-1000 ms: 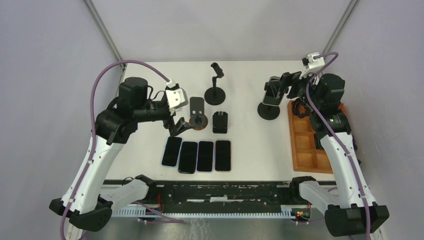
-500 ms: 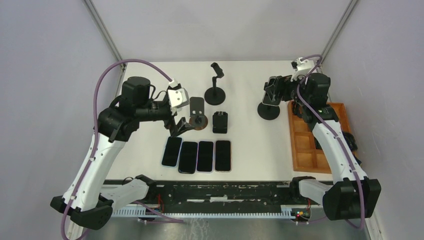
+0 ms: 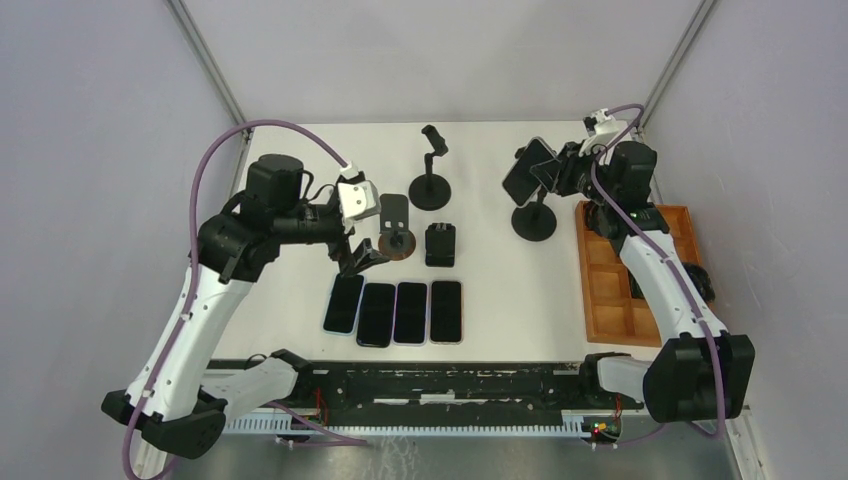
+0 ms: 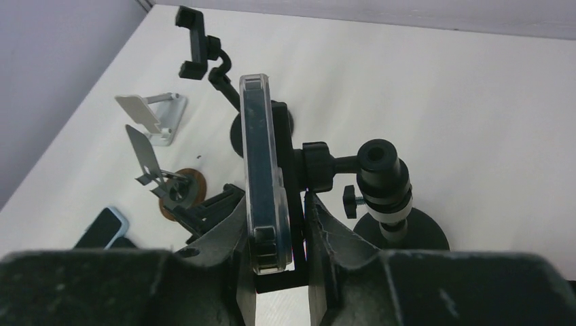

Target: Remove the phone from the phone stand

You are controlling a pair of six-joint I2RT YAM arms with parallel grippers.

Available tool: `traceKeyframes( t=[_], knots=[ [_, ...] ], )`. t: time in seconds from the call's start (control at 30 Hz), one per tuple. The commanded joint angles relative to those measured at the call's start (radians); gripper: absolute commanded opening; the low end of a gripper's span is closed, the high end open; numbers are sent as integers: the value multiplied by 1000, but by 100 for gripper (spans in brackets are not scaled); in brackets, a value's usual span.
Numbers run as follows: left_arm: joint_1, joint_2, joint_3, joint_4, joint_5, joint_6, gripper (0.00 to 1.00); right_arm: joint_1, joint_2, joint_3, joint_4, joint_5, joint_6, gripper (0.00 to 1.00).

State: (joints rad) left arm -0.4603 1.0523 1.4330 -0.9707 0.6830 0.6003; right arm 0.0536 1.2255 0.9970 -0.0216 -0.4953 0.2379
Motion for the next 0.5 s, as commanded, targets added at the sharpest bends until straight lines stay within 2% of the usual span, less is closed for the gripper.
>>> traceKeyframes(
  t=[0.0,0.2,0.47],
  knots=[
    [-2,-17,-22,10,17,39,100,-1,-69,33,213,-154,194,0],
    [-1,-13,-55,81,54,-18,100,-2,-113,131,229,-230,348,0],
    [-2,7,-56,173,114,-71,100,1,-187,261,208,-313,454,0]
  ],
)
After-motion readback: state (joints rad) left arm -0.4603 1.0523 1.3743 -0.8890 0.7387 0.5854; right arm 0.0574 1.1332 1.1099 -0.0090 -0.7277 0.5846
